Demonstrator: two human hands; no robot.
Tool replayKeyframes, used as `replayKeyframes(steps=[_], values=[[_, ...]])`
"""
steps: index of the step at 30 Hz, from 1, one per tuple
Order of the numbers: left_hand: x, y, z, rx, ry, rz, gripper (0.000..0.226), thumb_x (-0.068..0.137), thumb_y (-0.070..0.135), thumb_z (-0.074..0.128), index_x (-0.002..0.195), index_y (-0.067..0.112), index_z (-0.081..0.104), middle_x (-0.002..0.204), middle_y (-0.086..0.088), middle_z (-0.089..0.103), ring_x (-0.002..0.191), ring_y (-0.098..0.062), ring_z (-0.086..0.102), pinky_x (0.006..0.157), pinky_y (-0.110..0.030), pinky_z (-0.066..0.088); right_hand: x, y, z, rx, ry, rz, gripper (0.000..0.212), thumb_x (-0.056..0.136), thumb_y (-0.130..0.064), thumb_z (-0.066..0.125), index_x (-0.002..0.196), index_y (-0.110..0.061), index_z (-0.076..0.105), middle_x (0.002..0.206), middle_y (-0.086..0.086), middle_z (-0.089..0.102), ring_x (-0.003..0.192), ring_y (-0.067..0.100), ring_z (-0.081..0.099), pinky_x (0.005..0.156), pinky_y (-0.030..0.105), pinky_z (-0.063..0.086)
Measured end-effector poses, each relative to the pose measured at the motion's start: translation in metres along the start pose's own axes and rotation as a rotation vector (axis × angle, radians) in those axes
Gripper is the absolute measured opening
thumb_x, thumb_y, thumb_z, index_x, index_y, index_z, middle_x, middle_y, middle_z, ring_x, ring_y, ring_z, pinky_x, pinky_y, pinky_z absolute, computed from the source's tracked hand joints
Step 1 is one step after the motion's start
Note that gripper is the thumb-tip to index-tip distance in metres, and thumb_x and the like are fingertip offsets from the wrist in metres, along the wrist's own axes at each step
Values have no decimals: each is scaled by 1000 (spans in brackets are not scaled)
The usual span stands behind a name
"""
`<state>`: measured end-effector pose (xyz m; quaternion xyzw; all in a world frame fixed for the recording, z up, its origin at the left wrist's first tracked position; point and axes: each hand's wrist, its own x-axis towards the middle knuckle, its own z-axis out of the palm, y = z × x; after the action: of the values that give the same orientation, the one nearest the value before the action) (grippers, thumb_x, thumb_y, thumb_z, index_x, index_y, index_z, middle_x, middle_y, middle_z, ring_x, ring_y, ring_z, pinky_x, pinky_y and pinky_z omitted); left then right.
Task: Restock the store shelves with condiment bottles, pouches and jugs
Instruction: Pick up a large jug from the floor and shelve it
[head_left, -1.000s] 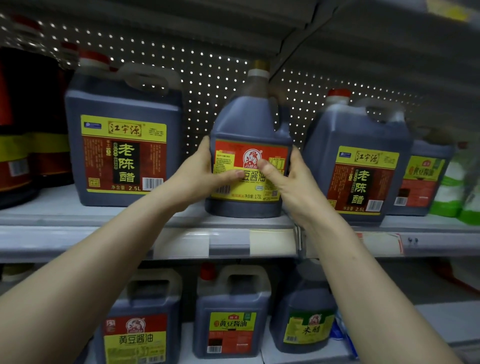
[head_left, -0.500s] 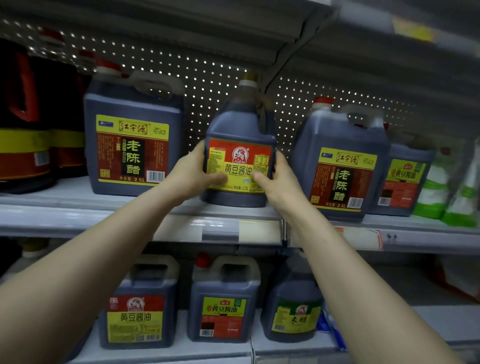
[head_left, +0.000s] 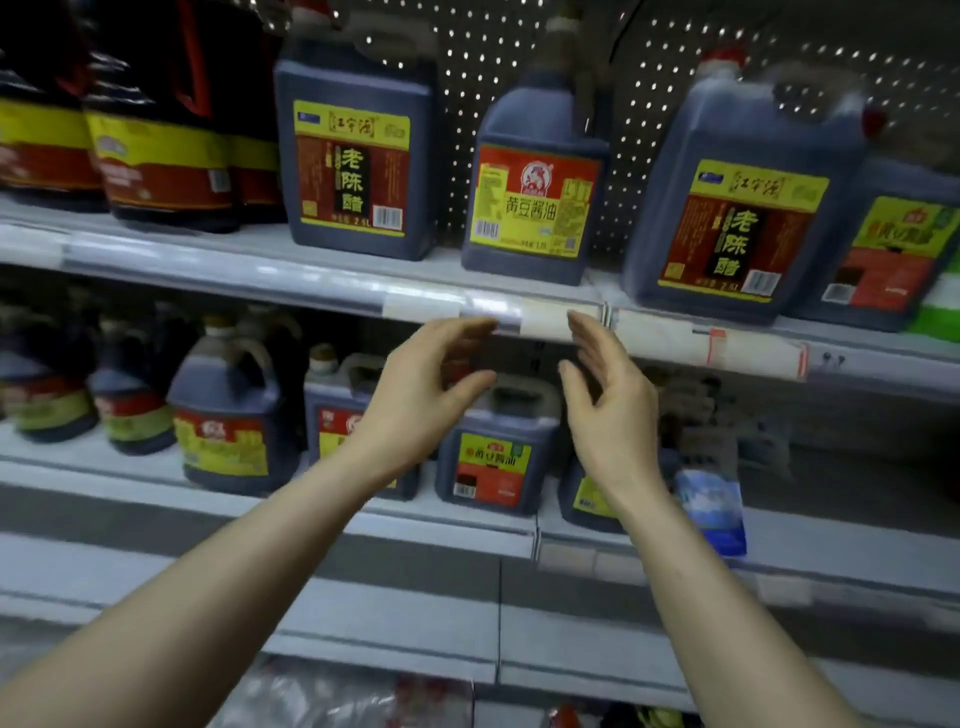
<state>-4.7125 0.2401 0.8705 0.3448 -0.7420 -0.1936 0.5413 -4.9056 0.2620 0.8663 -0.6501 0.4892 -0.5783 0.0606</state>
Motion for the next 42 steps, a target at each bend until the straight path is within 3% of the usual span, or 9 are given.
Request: replayKeyframes(steps=[5,9,14,20,25,28,32,39,42], values=[[-78,-26,15,60,-137,-101,44,87,12,74,127,24,63,120,7,66,108,0,62,94,-26,54,-89,14,4,-141,-124,92,46,98,-8,61,136,-33,54,134,-18,53,120,-11,46,100,17,43],[-112,-38,18,5,-240,-156,39,89,11,72,126,20,66,122,8,65,110,-1,62,97,-27,52,-136,17,5,-204,-131,187,42,98,-9,62,137,-23,60,136,-11,60,125,0,51,105,21,41],[-152,-47,6,-37,-334,-225,38,88,7,72,123,18,67,118,3,67,107,-6,63,97,-18,49,-193,5,16,-235,-139,283,42,98,-5,61,137,-19,60,132,-14,57,122,-7,47,100,-2,28],[-221,-81,-2,-85,-500,-325,35,90,10,70,123,21,67,118,7,66,108,-5,63,97,-22,50,-280,-1,43,-298,-137,437,37,98,-6,60,134,-15,63,133,-2,64,117,18,62,103,30,48],[-294,-117,8,-122,-628,-459,33,88,9,72,120,20,67,120,3,67,108,-8,65,100,-31,52,-361,6,56,-350,-162,600,35,97,-3,62,131,-13,65,128,2,67,113,17,63,92,12,43],[-336,-133,20,-146,-694,-539,34,90,8,71,118,27,65,119,5,67,108,-8,64,100,-32,52,-405,17,61,-374,-187,725,38,96,-4,63,132,-16,65,122,2,70,103,18,65,83,20,46],[-387,-151,41,-116,-755,-588,37,87,4,72,121,17,67,116,0,67,104,-13,66,96,-34,53,-457,44,67,-380,-247,849,33,98,-9,62,131,-14,65,123,6,69,112,23,63,91,33,49],[-477,-195,86,-89,-868,-747,38,89,9,71,127,15,64,117,0,67,110,-13,64,96,-21,49,-543,100,84,-358,-321,990,35,98,-4,61,134,-4,62,128,13,68,114,28,62,86,3,35],[-516,-221,113,-89,-886,-824,40,89,8,71,128,12,62,117,-2,66,110,-16,64,98,-28,50,-585,133,93,-326,-410,1037,37,101,-8,58,138,-5,58,134,11,64,119,27,60,93,12,39]])
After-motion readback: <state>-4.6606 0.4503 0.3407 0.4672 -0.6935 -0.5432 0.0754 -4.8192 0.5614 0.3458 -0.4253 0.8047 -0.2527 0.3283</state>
